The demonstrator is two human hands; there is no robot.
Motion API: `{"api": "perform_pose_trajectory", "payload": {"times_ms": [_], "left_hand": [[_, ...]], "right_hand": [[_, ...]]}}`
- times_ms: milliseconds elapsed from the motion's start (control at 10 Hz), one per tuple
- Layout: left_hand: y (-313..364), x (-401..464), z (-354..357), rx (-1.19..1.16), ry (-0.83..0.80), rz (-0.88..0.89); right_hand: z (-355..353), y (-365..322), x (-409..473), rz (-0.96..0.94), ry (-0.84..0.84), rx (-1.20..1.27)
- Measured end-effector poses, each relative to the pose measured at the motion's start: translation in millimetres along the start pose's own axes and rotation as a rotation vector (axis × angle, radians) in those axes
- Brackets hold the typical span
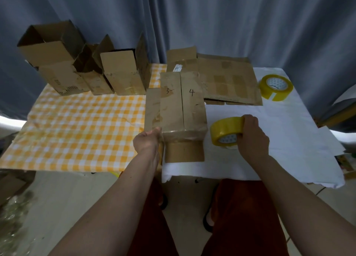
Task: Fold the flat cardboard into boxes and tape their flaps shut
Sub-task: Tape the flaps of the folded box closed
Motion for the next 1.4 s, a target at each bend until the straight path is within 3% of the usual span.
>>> {"api": "perform_pose_trajectory", "payload": {"times_ms": [300, 500, 700, 800, 900, 1000, 1100, 1200, 1400], "left_hand": [[-9.0, 22.2, 3.0, 0.087, 0.038, -0.012], [-31.7, 24.9, 11.3, 0.007, -0.155, -0.147], [-55.3, 6.9, 22.4, -0.343, -0.091, -0.454], [-44.2, 9.4, 1.4, -0.068, 0.062, -0.335], [6.8, -2.7, -3.7, 0.38, 0.207, 0.271], [29.3, -39.2, 64.7, 0.988, -0.298, 0.946], [3.6, -49.1, 99.6, 1.482, -0.633, 1.008], [-19.1, -42.3, 104.3, 1.854, -0.599, 0.973], [-33.5, -40.6, 105.0, 1.992, -0.551, 0.972]], "right_hand": [[22.5, -2.7, 22.6, 0.037, -0.068, -0.137], [32.3, -2.7, 25.9, 0.027, -0.085, -0.183], [33.9, -6.6, 24.1, 0.029, -0.08, -0.238], [32.4, -6.9, 25.6, 0.022, -0.102, -0.238], [31.7, -8.8, 26.5, 0.005, -0.15, -0.2], [31.1, -11.3, 23.9, -0.034, -0.194, -0.129], [29.8, -11.8, 17.4, -0.058, -0.24, -0.08], [29.1, -9.6, 10.1, -0.083, -0.265, -0.077], [20.6, -0.3, 9.5, -0.051, -0.21, -0.367]]}}
Point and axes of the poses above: each hand's wrist, its own x-axis towards the middle knuckle, its own z-axis out of the palm, y = z × x, the point moved 7 cm from there along x, towards the middle knuckle, and after that the axes turned 12 degrees about -y, right-handed, at the moved point
